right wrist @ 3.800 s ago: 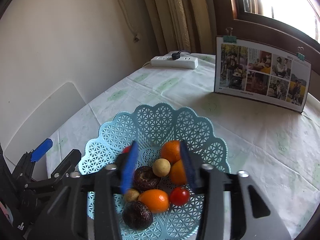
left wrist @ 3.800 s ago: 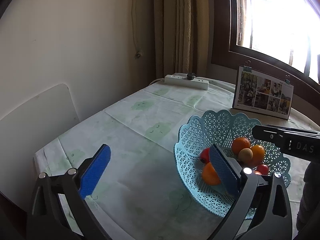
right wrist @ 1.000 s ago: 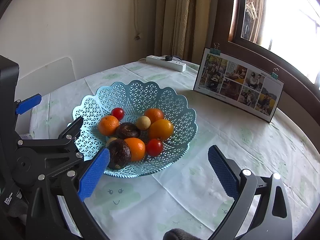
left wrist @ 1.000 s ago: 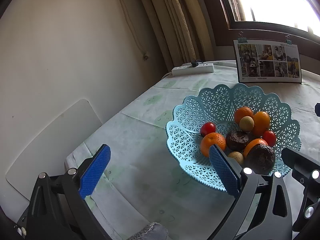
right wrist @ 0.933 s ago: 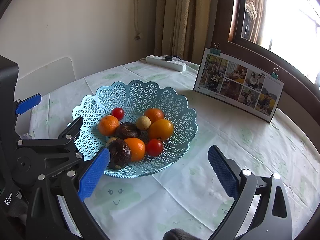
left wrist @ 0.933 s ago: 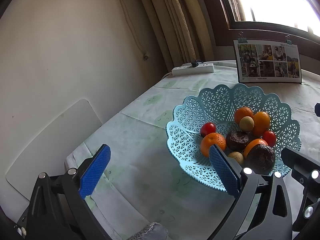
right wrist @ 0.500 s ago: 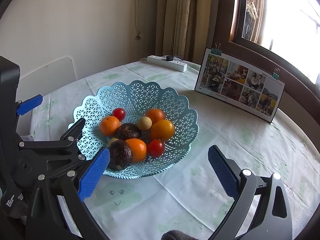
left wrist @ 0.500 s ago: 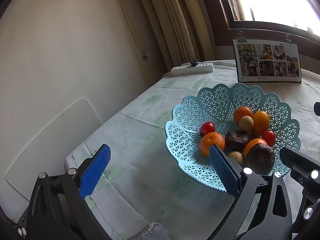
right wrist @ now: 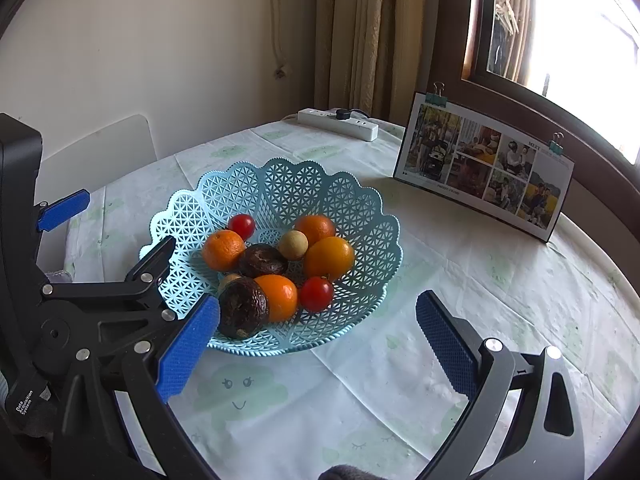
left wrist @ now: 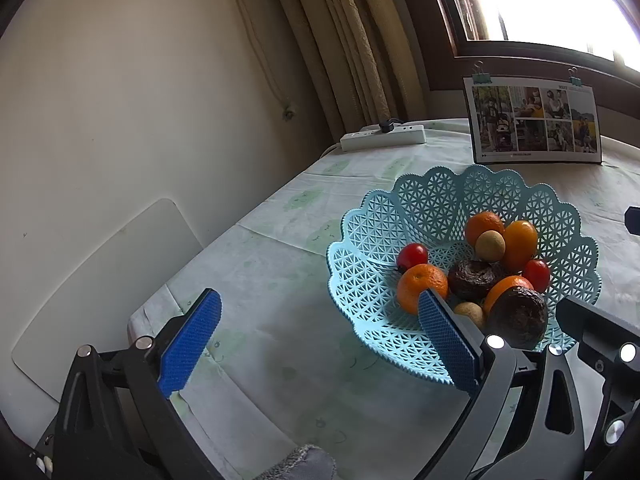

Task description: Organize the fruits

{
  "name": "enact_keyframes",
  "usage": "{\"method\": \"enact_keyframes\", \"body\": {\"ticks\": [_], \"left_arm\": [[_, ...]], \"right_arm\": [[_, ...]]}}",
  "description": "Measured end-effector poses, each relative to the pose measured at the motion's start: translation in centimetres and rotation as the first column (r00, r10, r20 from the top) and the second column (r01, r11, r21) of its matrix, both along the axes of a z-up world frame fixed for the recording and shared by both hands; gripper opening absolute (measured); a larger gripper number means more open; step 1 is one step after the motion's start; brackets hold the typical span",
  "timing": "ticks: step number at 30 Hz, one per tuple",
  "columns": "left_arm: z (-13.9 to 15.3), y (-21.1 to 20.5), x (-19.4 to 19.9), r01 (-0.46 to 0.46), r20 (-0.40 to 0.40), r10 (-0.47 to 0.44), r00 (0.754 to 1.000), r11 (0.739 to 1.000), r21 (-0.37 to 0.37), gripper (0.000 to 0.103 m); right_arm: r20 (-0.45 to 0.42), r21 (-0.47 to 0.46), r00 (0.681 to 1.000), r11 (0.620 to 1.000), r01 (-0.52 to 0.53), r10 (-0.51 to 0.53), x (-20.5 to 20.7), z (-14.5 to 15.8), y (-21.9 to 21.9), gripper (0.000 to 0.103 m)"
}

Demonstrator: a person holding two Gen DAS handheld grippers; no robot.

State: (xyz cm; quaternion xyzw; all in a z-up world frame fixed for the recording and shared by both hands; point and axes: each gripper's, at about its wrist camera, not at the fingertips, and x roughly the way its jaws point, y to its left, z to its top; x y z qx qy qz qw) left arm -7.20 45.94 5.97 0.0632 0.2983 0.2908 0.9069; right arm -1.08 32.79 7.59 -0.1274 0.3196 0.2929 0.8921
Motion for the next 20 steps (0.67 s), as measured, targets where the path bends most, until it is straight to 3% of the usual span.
{"method": "enact_keyframes", "body": {"ticks": [12,20], "left_arm": [[0.0,-0.6,0.0,0.006,0.001,-0.006,1.000,1.000,0.002,0.100],[0.4,-3.0,0.7,0.072,-0.001,-0.072,0.997,0.997,-0.009,0.100]], "right_arm": [[-0.007,0.010,1.000,1.000,0.016,-0.016,0.2,-0.1,-0.9,0.098],[-0.045,0.001,0.990,0.991,0.131,-0.131,1.3,-0.7,-5.1,0.098]]}}
